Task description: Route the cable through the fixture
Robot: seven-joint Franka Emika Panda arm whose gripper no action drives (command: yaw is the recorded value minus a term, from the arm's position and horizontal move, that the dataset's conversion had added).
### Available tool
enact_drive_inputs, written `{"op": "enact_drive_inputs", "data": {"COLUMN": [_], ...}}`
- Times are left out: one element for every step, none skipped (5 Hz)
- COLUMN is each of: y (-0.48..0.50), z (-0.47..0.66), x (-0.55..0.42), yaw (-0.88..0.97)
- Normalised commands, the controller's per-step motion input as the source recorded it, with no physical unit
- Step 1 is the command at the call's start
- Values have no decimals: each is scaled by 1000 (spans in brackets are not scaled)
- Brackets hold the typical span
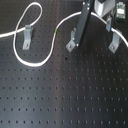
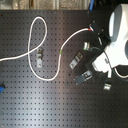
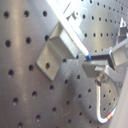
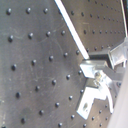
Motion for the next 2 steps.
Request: {"op": "enact_drive_inputs", "data": {"y": [54,82], "z": [484,532], "x": [-25,147], "yaw": [0,0]}}
